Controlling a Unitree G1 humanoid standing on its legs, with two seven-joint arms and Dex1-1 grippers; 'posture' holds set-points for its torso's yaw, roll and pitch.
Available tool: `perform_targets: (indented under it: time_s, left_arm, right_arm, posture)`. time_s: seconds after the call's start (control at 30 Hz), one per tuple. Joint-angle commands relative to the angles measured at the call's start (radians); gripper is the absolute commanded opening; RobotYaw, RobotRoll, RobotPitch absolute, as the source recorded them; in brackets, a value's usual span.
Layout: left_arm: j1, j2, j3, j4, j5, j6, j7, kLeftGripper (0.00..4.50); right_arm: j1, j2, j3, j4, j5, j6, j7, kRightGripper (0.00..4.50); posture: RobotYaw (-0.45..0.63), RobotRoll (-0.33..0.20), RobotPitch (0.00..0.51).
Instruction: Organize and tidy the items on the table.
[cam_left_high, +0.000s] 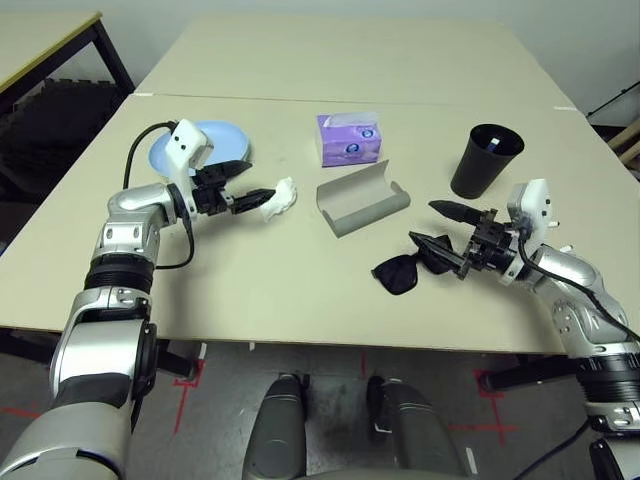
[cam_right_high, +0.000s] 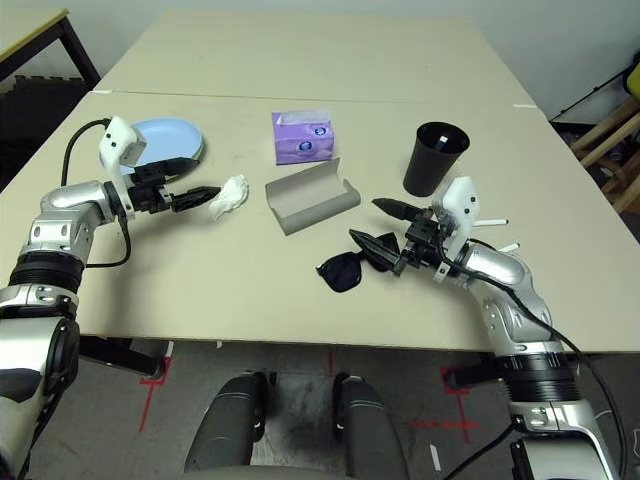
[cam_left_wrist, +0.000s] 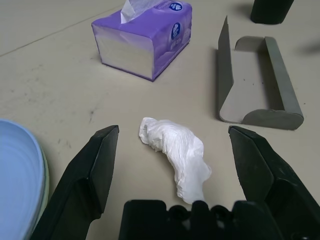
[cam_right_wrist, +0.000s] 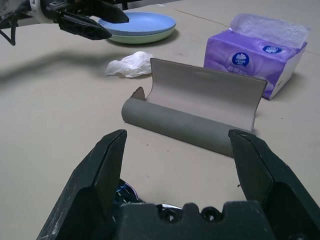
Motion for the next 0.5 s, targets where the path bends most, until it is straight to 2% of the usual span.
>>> perform_targets:
  time_s: [0.03,0.5]
  left_arm:
    - [-0.021,-0.011,-0.030,0.032,0.032,-0.024,-0.017,4.47]
    - [-0.058,-0.034,-0.077,0.099,0.073,0.043,-0.035,4.47]
  right_arm:
    - [0.008,-0.008,0.001,-0.031,-0.004,0.015,-0.009,4.50]
    - [-0.003,-0.008,0.013,-0.083,-0.007,0.023,-0.006,4.50]
  posture:
    - [0.11,0.000,0.157]
    - [0.11,0.000,0.154]
